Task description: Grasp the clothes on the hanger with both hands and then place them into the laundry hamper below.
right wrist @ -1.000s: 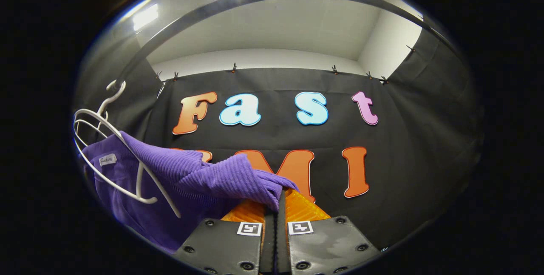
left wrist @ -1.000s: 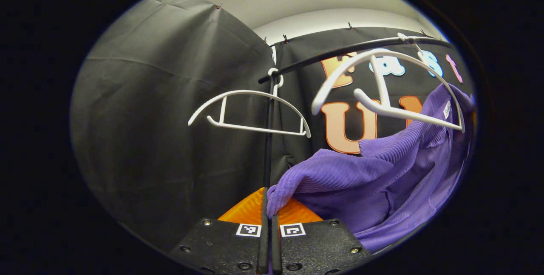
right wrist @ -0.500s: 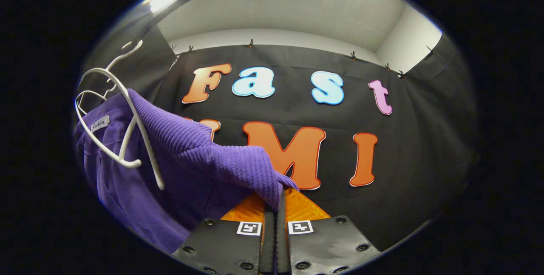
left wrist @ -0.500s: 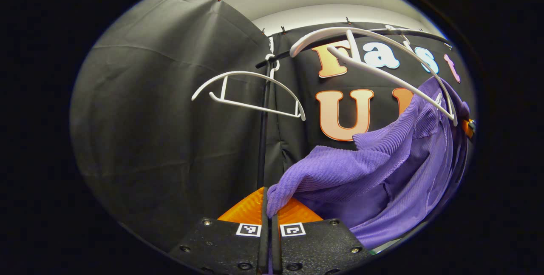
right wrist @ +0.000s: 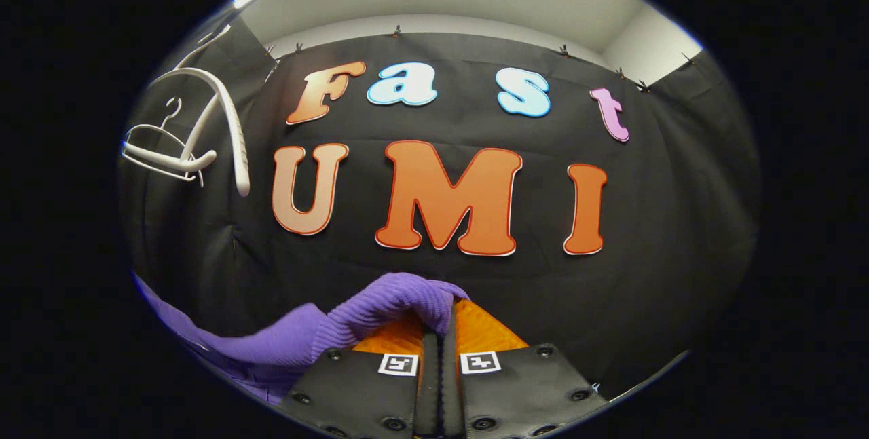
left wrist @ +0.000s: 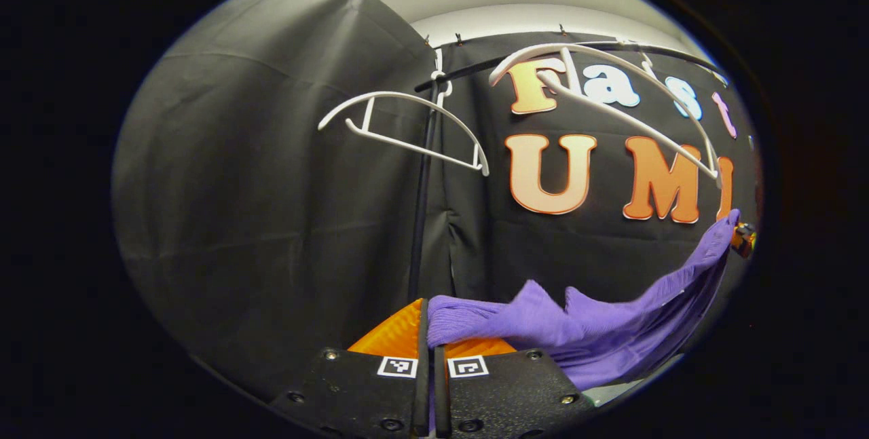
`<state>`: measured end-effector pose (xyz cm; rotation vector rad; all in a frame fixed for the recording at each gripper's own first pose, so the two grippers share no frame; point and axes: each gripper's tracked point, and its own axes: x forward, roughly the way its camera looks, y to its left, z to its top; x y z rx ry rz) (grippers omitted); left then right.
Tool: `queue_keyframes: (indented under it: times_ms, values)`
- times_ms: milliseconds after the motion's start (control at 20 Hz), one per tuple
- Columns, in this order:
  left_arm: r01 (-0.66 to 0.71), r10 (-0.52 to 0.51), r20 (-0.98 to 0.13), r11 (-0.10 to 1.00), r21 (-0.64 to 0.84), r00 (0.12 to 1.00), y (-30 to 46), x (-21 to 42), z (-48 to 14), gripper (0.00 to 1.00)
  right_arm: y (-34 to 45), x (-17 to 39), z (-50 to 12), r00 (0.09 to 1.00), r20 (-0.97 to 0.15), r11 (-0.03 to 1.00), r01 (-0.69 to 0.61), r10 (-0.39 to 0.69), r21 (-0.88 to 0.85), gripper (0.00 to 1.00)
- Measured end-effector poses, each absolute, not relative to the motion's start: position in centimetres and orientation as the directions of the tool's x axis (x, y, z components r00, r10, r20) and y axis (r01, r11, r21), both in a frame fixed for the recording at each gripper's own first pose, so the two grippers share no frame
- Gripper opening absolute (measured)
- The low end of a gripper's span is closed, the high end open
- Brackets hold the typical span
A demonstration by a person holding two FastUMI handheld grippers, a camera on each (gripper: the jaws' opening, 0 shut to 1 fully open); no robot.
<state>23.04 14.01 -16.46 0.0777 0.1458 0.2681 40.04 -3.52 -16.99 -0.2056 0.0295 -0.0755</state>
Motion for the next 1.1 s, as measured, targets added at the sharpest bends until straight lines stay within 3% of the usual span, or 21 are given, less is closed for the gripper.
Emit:
queue_keyframes:
  times_ms: [150, 200, 400, 700, 1100]
  values:
    - [-0.249, 0.260, -0.165, 0.965, 0.086, 0.951, 13.4, 22.3, -17.1, 0.01, -5.0, 38.4, -16.4, 0.995, -0.019, 0.979, 0.091, -0.097, -0.185, 0.05]
    - [-0.241, 0.250, -0.170, 0.968, 0.075, 0.953, 13.0, 22.2, -17.1, 0.03, -5.4, 37.8, -15.9, 0.995, -0.016, 0.981, 0.095, -0.100, -0.170, 0.10]
    - [-0.223, 0.240, -0.186, 0.969, 0.109, 0.953, 12.9, 21.1, -16.6, 0.03, -6.2, 35.1, -13.4, 0.997, 0.002, 0.981, 0.081, -0.082, -0.176, 0.10]
    - [-0.218, 0.231, -0.197, 0.972, 0.090, 0.953, 11.6, 19.8, -15.8, 0.03, -2.9, 31.3, -12.8, 0.999, -0.018, 0.991, -0.041, 0.039, -0.127, 0.10]
    - [-0.049, 0.063, -0.319, 0.997, 0.053, 0.946, 3.7, 19.5, -20.7, 0.03, 6.8, 27.3, -20.3, 0.949, -0.190, 0.954, -0.277, 0.252, -0.114, 0.10]
